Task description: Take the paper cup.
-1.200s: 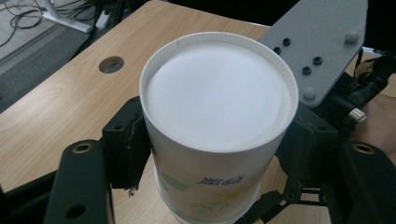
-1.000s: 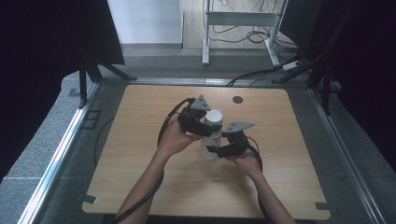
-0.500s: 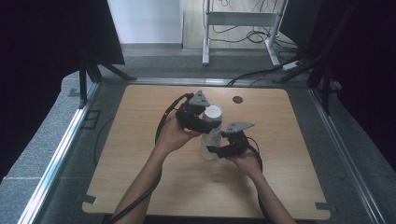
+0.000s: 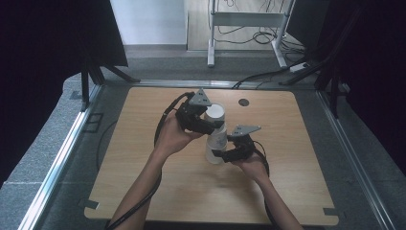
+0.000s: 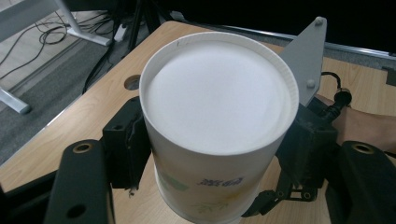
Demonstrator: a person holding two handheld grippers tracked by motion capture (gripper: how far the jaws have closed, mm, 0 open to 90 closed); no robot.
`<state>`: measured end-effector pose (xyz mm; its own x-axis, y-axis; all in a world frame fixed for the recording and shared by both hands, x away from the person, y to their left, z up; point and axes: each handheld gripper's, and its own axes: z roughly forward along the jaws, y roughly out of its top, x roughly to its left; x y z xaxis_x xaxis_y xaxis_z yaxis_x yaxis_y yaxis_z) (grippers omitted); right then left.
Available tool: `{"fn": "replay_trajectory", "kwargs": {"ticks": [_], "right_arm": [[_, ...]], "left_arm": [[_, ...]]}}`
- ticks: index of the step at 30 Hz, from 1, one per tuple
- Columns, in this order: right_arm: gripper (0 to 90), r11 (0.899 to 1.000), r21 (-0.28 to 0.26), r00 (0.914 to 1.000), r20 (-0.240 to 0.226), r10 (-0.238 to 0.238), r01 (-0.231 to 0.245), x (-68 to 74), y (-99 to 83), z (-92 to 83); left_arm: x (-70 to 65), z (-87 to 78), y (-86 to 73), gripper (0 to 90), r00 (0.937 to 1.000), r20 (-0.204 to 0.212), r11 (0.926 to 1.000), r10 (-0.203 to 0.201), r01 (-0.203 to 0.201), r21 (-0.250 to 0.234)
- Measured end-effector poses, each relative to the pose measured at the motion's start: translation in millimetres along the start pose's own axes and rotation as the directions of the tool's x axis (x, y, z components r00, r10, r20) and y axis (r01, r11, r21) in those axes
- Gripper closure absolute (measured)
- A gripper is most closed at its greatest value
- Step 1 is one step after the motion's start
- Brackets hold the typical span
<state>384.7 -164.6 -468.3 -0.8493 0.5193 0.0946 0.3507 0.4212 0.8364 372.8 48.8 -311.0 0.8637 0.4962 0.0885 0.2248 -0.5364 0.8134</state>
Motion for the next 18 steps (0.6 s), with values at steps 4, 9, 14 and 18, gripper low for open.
{"fn": "replay_trajectory", "kwargs": {"ticks": [4,9,14,18], "right_arm": [[19.3,1.0,0.003,1.0,0.002,-0.001,0.001,0.2,0.1,-0.1],[19.1,1.0,0.004,1.0,0.004,-0.001,0.001,0.2,0.1,-0.2],[18.5,1.0,0.008,1.0,0.003,0.0,0.0,0.3,0.1,-0.4],[12.8,1.0,-0.003,1.0,-0.003,0.003,-0.003,-0.2,-0.4,-1.2]], "left_arm": [[-0.7,-4.6,-0.4,33.0,1.0,-0.004,1.0,0.002,-0.002,0.004],[-0.8,-10.7,-3.3,33.0,1.0,-0.009,1.0,-0.001,0.001,0.008],[-1.1,-16.6,-6.9,33.0,0.9999,-0.011,1.0,-0.006,0.006,0.007],[-3.5,-19.3,-10.8,33.0,0.9999,-0.01,1.0,-0.008,0.008,0.005]]}}
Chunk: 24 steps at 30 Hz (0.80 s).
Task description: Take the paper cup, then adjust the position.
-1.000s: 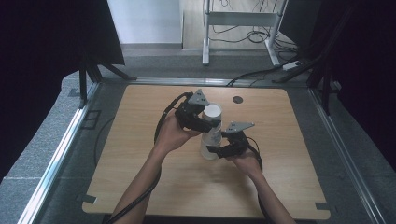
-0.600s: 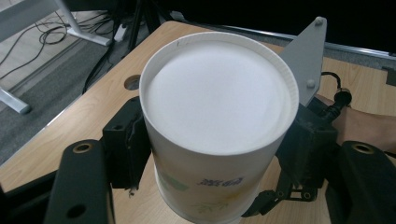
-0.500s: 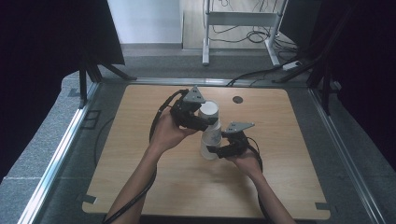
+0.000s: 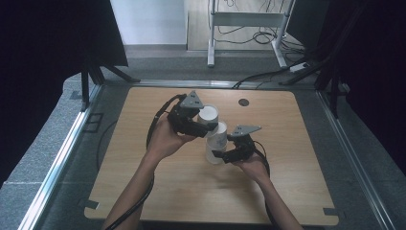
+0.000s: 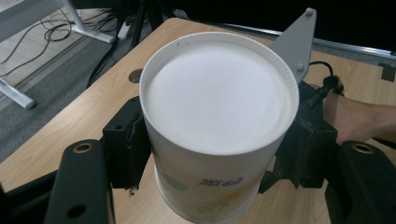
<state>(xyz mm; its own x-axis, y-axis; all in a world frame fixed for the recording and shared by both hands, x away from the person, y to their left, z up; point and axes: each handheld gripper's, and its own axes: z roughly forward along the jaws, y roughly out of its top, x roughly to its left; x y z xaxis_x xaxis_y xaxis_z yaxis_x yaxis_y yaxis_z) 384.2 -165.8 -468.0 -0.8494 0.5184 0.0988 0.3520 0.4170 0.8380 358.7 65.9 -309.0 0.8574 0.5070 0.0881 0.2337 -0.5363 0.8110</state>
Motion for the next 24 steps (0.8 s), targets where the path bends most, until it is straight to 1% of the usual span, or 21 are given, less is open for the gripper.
{"fn": "replay_trajectory", "kwargs": {"ticks": [2,4,6,8,13,16,21,24], "right_arm": [[11.0,1.0,-0.011,1.0,0.002,-0.001,0.001,-0.4,-0.5,-1.3],[6.1,1.0,-0.016,0.9999,0.015,0.002,-0.002,-0.2,-0.8,-2.6],[4.0,1.0,-0.018,0.9997,0.023,0.003,-0.003,0.0,-1.0,-4.4],[3.3,1.0,-0.017,0.9996,0.027,-0.003,0.003,0.8,-0.9,-7.1],[2.7,1.0,-0.02,0.9994,0.031,-0.018,0.019,4.3,-0.6,-16.5],[2.5,1.0,-0.014,0.9994,0.029,-0.02,0.02,6.8,-2.1,-21.3],[2.7,1.0,-0.007,0.9996,0.025,-0.015,0.015,10.1,-7.4,-26.4],[3.0,1.0,0.0,0.9996,0.025,-0.015,0.015,12.3,-11.3,-27.5]], "left_arm": [[-1.1,-0.8,-2.4,33.0,1.0,0.001,1.0,0.001,-0.001,0.002],[-2.3,-1.1,-5.0,33.0,1.0,0.004,1.0,-0.002,0.002,0.004],[-2.6,-1.2,-7.8,32.9,1.0,0.007,1.0,0.004,-0.005,0.008],[-3.9,-1.3,-11.5,33.0,0.9999,0.009,0.9999,-0.006,0.006,0.011],[-6.3,-3.7,-19.2,32.9,0.9998,0.011,0.9999,-0.014,0.014,0.009],[-8.9,-6.9,-22.8,32.9,0.9998,0.015,0.9998,-0.013,0.013,0.013],[-14.0,-11.2,-27.8,33.4,0.9998,0.012,0.9999,-0.014,0.014,0.004],[-16.3,-12.3,-30.5,33.5,0.9996,0.017,0.9998,-0.021,0.021,-0.003]]}}
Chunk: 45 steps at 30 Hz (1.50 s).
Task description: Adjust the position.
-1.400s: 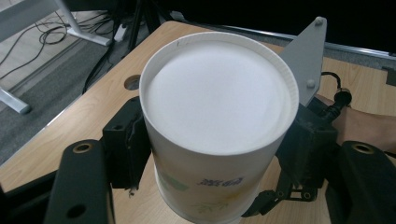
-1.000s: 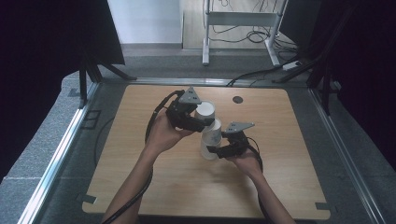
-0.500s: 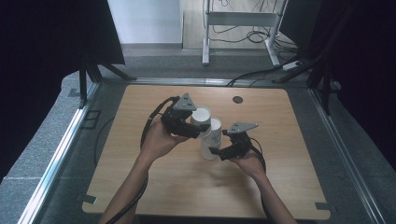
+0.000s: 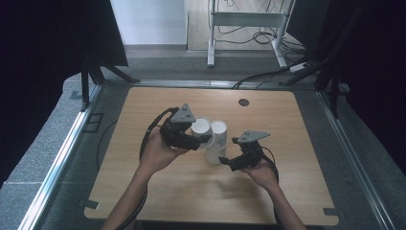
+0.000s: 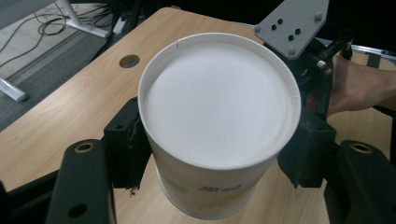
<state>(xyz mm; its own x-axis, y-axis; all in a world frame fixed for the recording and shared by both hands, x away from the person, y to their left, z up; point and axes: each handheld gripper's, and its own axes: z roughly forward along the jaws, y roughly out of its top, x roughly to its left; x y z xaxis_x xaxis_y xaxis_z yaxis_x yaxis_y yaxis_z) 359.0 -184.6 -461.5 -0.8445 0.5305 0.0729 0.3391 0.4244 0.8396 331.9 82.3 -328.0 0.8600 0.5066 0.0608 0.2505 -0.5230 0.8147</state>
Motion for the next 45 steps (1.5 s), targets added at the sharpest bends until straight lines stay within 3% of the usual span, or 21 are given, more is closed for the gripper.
{"fn": "replay_trajectory", "kwargs": {"ticks": [19,35,41,45], "right_arm": [[5.1,1.0,-0.002,0.9996,-0.029,0.003,-0.003,10.8,-15.4,-14.1],[5.1,1.0,-0.023,0.9965,-0.084,0.004,-0.006,29.3,-31.2,-23.7],[4.3,0.999,-0.033,0.9948,-0.101,-0.002,-0.002,35.1,-35.2,-24.9],[4.3,0.999,-0.039,0.9946,-0.104,-0.005,0.001,37.9,-35.6,-26.3]], "left_arm": [[-10.4,-2.3,-14.8,34.0,0.9992,0.029,0.999,-0.025,0.024,0.036],[-29.7,17.6,-35.3,34.0,0.998,0.059,0.9967,-0.024,0.02,0.079],[-33.6,23.5,-39.9,34.0,0.9966,0.073,0.9978,-0.037,0.033,0.057],[-33.6,25.3,-45.4,33.9,0.9929,0.102,0.998,-0.062,0.061,0.016]]}}
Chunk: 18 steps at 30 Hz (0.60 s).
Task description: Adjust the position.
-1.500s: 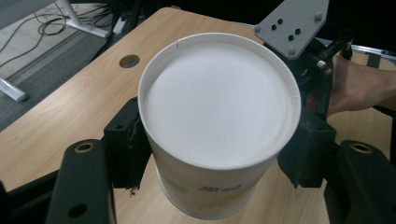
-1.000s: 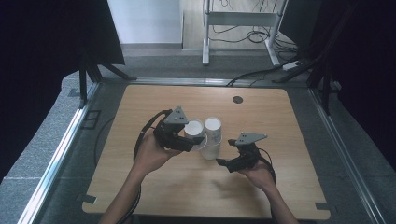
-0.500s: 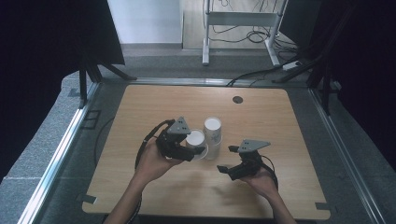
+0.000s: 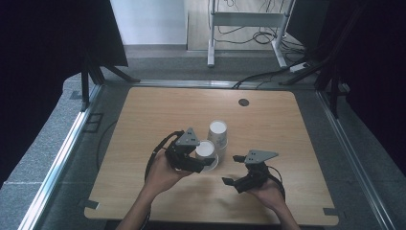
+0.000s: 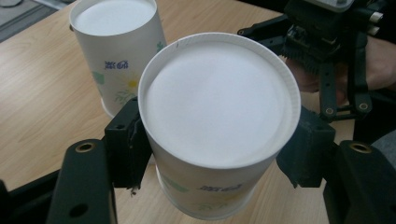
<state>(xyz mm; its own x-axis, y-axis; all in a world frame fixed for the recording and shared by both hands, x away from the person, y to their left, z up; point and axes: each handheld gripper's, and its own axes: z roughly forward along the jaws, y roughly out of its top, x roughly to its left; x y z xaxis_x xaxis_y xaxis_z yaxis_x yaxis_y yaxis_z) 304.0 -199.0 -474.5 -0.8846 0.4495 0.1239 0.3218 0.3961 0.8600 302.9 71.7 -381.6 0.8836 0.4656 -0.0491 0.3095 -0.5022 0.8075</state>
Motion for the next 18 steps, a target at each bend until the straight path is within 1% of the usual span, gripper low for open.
{"fn": "replay_trajectory", "kwargs": {"ticks": [2,6,11,12,15,18], "right_arm": [[4.3,1.0,-0.005,1.0,0.001,-0.006,0.006,1.0,0.2,-0.7],[4.3,1.0,-0.011,0.9999,-0.001,-0.014,0.014,4.0,0.6,-1.4],[4.2,1.0,-0.02,0.9997,-0.012,-0.019,0.019,7.9,0.8,-1.6],[4.2,1.0,-0.022,0.9997,-0.013,-0.02,0.02,8.1,0.9,-1.6],[3.8,0.999,-0.03,0.9996,-0.018,-0.022,0.022,10.0,1.1,-1.7],[3.8,0.999,-0.036,0.9993,-0.021,-0.032,0.031,12.1,1.1,-1.2]], "left_arm": [[0.2,0.9,-3.0,33.9,0.9998,0.01,0.9998,-0.014,0.014,-0.015],[0.3,2.9,-8.4,33.9,0.9993,0.023,0.9989,-0.029,0.03,-0.036],[0.3,7.3,-15.3,33.9,0.9971,0.05,0.9957,-0.057,0.061,-0.07],[0.0,8.4,-16.6,33.9,0.9966,0.058,0.995,-0.058,0.063,-0.078],[-0.8,11.5,-19.7,33.9,0.9946,0.076,0.9932,-0.07,0.077,-0.088],[-1.1,14.3,-22.8,33.9,0.993,0.081,0.9914,-0.086,0.093,-0.092]]}}
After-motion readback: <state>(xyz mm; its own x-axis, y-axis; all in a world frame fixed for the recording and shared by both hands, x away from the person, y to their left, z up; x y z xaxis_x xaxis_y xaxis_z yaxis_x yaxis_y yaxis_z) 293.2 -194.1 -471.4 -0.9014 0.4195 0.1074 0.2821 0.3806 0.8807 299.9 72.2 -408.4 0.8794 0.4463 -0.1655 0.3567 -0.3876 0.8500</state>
